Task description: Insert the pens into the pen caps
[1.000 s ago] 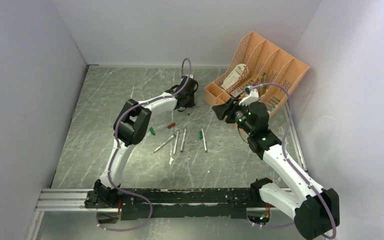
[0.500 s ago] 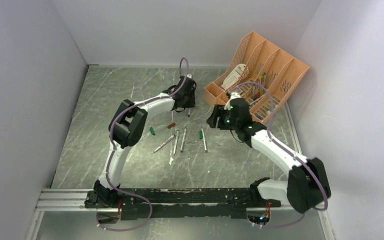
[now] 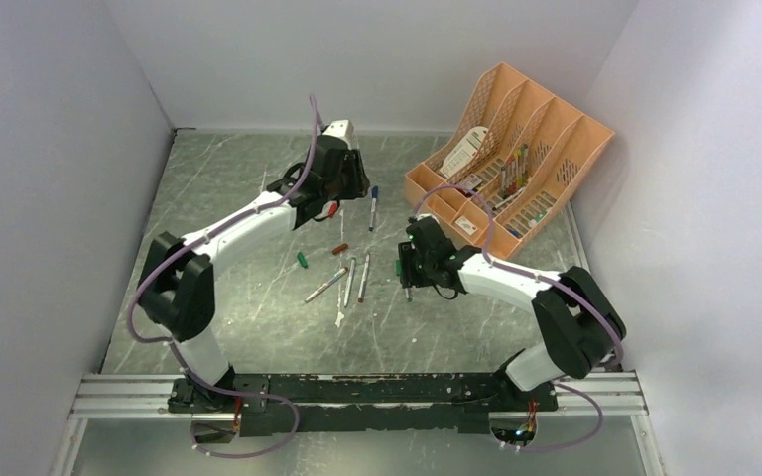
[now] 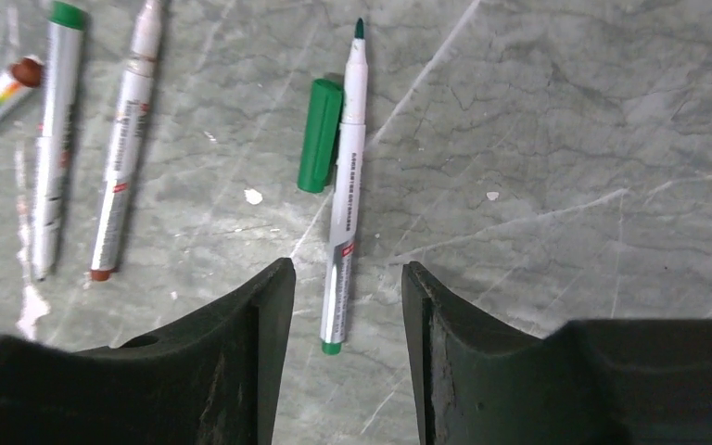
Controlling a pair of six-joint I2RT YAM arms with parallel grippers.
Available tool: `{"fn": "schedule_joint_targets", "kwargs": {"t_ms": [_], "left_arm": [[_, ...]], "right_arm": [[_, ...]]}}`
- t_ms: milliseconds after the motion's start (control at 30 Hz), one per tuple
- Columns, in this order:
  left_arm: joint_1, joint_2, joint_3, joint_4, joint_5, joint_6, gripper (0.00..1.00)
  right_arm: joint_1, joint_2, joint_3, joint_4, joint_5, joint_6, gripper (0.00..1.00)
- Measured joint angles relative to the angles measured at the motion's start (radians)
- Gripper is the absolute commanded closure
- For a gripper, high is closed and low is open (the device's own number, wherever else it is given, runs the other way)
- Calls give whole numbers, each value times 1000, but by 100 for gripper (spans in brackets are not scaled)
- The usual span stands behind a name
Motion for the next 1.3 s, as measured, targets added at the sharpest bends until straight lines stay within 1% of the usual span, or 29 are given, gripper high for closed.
{"fn": "schedule_joint_targets", "kwargs": {"t_ms": [100,200,300,433,567,600,667,700,767,833,900,1000,1133,1200,1300], "left_arm": [[2,-60,-63,11,2,-2,50],[2,-93,-109,16,2,-9,50],[2,-111,-146,17,-3,-16,50],[3,-127,-181,18,-2,-18,50],[3,-159,-227,29,-1,-22,48],[5,-168,-236,32,3,-22,50],[11,-182,-246,48,35,-22,62],[13,-187,-252,63,56,-24,65],[19,-204,-275,109,110,-30,65],[29,-232,-325,185,183,-43,64],[35,-273,-401,294,269,-71,62],[38,-329,-522,485,375,-129,57],[37,-400,-688,789,466,-222,45],[36,-419,-731,925,510,-265,42],[31,-422,-736,1075,560,-315,41]], "right_arm": [[17,48,0,-1,29,0,56],[23,77,2,7,44,0,62],[30,96,11,15,69,-2,75],[45,118,30,15,114,-1,100],[51,118,35,3,132,0,100],[52,117,39,-8,135,0,100],[55,106,40,-33,140,1,100],[56,92,40,-50,141,3,100],[57,46,40,-72,143,10,100],[58,-39,40,-81,143,19,100],[58,-138,31,-58,138,26,100],[58,-314,6,28,111,30,100],[58,-459,-51,187,56,31,100],[58,-517,-92,261,13,30,100],[58,-556,-111,335,-47,26,100]]}}
